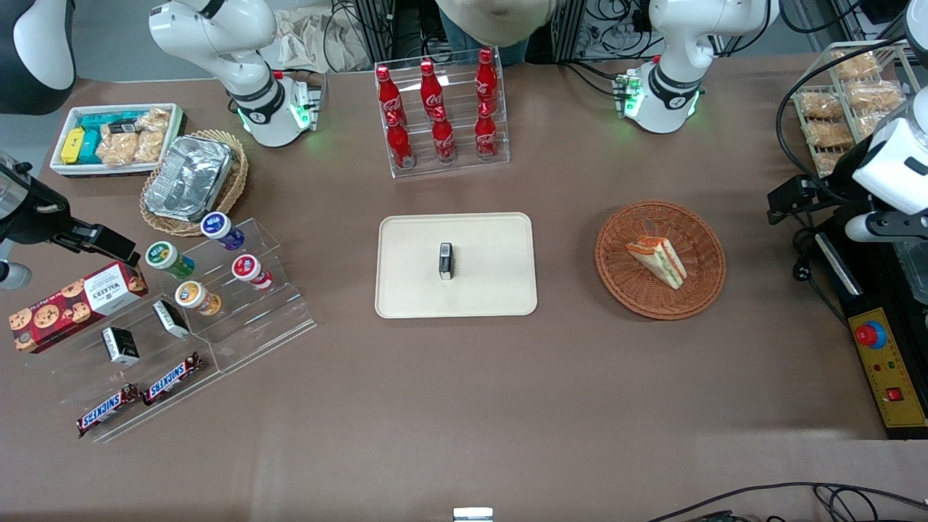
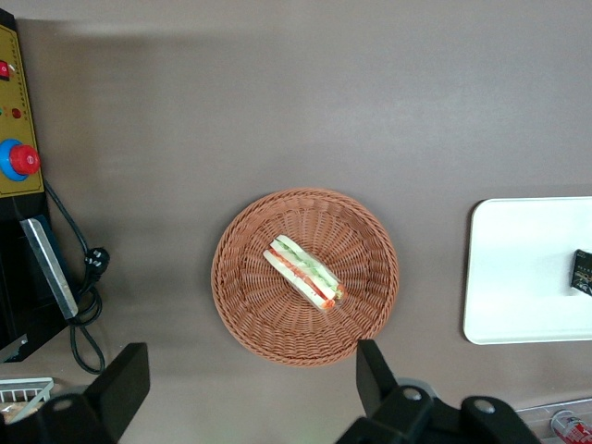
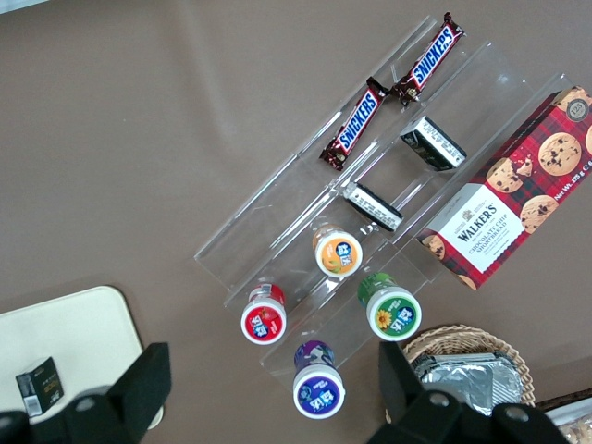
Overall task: Place sandwich from basket to tray
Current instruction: 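Move the left gripper over the wrapped sandwich in the wicker basket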
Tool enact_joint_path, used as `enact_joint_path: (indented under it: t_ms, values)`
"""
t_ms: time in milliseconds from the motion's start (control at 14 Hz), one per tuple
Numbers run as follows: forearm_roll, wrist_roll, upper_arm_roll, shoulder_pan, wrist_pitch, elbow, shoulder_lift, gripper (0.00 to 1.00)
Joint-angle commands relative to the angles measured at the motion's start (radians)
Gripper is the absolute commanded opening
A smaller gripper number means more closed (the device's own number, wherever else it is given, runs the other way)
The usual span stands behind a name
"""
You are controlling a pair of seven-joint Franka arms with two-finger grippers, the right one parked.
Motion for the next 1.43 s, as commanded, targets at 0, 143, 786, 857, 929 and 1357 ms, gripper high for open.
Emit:
enact_joint_path:
  t_ms: [0, 143, 786, 857, 929, 1357]
  values:
    - [0.015, -0.005, 0.002, -0.014, -0.009, 0.009, 0.009, 0.99]
    - [0.004, -0.009, 0.002, -0.020, -0.011, -0.002, 0.004, 0.99]
    - [0.053, -0.177, -0.013, -0.076, 0.349, -0.588, -0.233, 1.00]
    - [0.033, -0.203, -0.015, -0.076, 0.397, -0.641, -0.242, 0.99]
    - [0.024, -0.244, -0.016, -0.076, 0.420, -0.679, -0.243, 0.99]
    - [-0.096, -0.497, -0.021, -0.076, 0.625, -0.854, -0.207, 0.99]
